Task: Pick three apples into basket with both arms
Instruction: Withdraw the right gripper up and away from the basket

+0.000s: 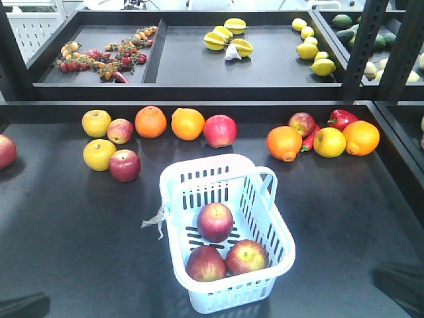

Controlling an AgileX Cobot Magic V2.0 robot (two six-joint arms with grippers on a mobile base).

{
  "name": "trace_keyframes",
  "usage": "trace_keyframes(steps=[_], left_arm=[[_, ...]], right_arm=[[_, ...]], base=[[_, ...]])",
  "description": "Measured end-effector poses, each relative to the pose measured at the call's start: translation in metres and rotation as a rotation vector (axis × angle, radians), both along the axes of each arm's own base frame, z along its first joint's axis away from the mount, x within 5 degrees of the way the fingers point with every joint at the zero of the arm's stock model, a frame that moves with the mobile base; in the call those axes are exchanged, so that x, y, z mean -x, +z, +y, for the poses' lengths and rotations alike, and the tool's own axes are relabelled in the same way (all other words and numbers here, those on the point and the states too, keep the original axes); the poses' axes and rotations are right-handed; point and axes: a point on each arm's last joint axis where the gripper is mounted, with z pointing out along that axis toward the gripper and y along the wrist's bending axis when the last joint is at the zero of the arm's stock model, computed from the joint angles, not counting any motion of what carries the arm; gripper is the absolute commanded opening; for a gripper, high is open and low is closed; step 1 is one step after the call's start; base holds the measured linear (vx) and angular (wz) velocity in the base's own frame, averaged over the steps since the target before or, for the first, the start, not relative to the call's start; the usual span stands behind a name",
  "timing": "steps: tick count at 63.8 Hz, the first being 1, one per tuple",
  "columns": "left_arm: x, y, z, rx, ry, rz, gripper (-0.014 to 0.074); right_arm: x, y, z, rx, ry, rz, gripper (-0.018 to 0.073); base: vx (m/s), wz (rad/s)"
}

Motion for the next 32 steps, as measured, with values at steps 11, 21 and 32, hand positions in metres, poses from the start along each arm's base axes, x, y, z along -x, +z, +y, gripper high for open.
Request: trace_keyframes(steps=[11, 21, 32], left_arm=[[-0.004, 0.005, 0.001, 0.028, 0.032, -0.053, -0.0008], [-0.004, 0.005, 0.001, 0.03, 0.035, -0.058, -0.0008], [-0.004, 0.005, 0.001, 0.03, 0.035, -0.058, -0.0008]], right_arm=[[0.006, -0.033, -0.014, 0.051, -0.127, 0.024, -0.0001], [0.005, -0.035, -0.016, 0.069, -0.144, 0.01, -0.0001], [0.005, -0.035, -0.016, 0.069, -0.145, 0.01, -0.0001]], base=[[0.0, 0.0], [0.0, 0.0], [0.0, 0.0]])
